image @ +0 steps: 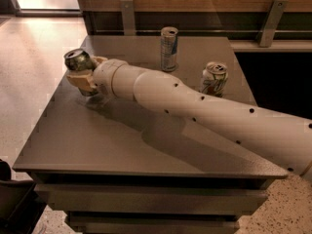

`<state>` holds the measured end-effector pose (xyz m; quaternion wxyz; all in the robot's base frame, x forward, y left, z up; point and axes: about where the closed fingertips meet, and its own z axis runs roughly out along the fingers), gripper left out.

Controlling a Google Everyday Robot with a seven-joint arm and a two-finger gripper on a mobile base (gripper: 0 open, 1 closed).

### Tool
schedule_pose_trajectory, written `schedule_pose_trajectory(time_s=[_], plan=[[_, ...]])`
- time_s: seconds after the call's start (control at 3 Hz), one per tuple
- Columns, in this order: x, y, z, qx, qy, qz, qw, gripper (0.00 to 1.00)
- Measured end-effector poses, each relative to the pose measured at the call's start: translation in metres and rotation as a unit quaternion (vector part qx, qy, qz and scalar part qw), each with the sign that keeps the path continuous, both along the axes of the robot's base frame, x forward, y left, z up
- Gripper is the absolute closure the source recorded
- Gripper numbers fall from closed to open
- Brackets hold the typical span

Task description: Place green can upright

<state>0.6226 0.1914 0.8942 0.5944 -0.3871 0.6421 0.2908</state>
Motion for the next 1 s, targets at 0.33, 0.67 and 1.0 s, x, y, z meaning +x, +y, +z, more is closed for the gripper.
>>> schedule_pose_trajectory(time_s=[0.33, 0.67, 1.0], plan=[[0.002, 0.002, -0.004, 0.006, 0.0, 0.003, 1.0, 1.0], [0.003, 0.006, -0.009, 0.012, -0.001, 0.007, 0.9999, 1.0], [0.005, 0.011, -0.015, 0.018, 0.0, 0.011, 0.9998, 1.0]])
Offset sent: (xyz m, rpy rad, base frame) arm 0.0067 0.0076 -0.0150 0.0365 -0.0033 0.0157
